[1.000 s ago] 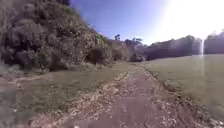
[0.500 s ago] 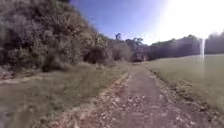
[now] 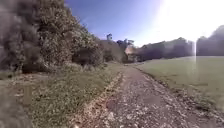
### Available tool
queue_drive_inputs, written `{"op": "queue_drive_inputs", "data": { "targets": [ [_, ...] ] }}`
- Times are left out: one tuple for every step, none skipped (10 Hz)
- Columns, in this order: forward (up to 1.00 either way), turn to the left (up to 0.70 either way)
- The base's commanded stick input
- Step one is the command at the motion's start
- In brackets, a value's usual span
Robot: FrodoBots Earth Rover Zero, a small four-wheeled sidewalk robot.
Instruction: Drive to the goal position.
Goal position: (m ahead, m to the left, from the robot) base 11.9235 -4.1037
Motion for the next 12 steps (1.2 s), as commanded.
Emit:
{"op": "queue_drive_inputs", "data": {
  "targets": [
    [1.0,-0.4],
    [1.0,-0.4],
    [1.0,-0.4],
    [1.0,-0.4],
    [1.0,0.0],
    [1.0,0.0],
    [1.0,0.0],
    [1.0,0.0],
    [1.0,0.0],
    [1.0,0.0],
    [1.0,0.0],
    [1.0,0.0]
  ]
}}
